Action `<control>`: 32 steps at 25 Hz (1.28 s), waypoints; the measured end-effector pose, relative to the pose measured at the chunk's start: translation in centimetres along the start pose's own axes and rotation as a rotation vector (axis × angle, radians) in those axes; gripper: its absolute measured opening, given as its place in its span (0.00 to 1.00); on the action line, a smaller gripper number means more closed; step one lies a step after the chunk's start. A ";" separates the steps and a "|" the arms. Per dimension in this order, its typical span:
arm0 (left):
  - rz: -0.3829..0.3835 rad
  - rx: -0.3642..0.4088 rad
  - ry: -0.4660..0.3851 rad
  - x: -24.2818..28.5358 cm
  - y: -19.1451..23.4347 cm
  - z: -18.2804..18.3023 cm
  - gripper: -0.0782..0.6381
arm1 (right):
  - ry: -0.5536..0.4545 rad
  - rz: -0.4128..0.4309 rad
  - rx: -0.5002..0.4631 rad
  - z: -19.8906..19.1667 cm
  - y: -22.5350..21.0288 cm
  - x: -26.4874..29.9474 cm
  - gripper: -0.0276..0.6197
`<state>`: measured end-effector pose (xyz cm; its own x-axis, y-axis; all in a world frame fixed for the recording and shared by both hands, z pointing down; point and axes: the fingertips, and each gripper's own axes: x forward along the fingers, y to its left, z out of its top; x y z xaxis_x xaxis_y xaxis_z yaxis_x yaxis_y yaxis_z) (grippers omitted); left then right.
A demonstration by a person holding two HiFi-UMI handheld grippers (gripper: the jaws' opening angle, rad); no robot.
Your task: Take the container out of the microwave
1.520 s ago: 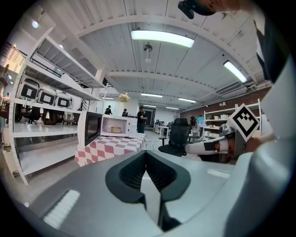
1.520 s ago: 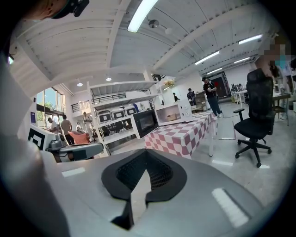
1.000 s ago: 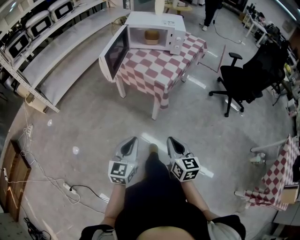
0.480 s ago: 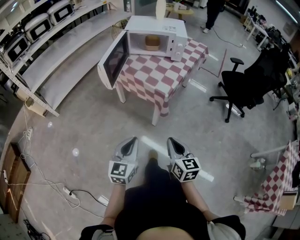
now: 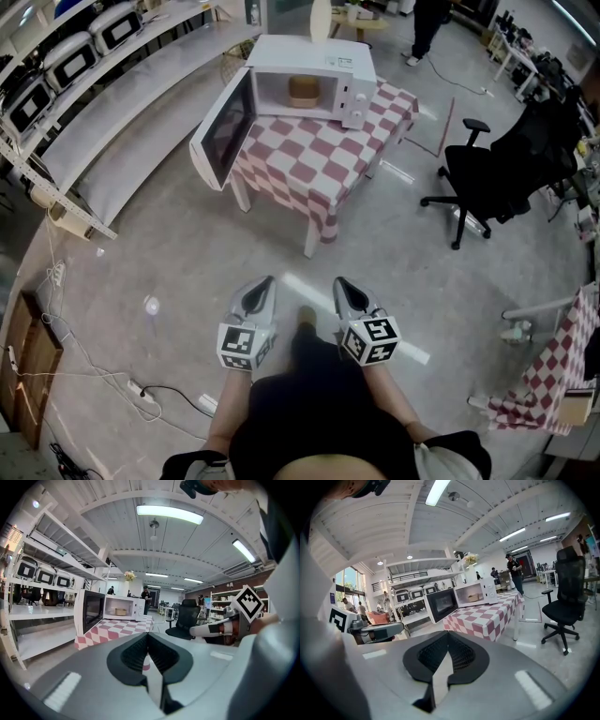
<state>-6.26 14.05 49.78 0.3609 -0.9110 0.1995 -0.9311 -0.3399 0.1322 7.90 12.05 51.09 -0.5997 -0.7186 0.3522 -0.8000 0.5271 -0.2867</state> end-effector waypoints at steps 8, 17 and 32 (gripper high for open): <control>0.009 -0.004 0.006 2.2 1.1 0.2 0.12 | 0.016 0.007 0.001 0.6 -1.4 2.0 0.04; 0.023 -0.018 0.016 6.1 2.5 0.7 0.12 | 0.035 0.023 -0.003 2.0 -3.6 5.4 0.04; 0.044 -0.004 0.023 12.4 5.4 1.6 0.12 | 0.042 0.044 -0.010 4.7 -7.6 11.1 0.04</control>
<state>-6.92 0.60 51.42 0.3211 -0.9193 0.2276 -0.9458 -0.2991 0.1263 7.46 -2.06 52.95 -0.6347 -0.6749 0.3764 -0.7726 0.5625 -0.2944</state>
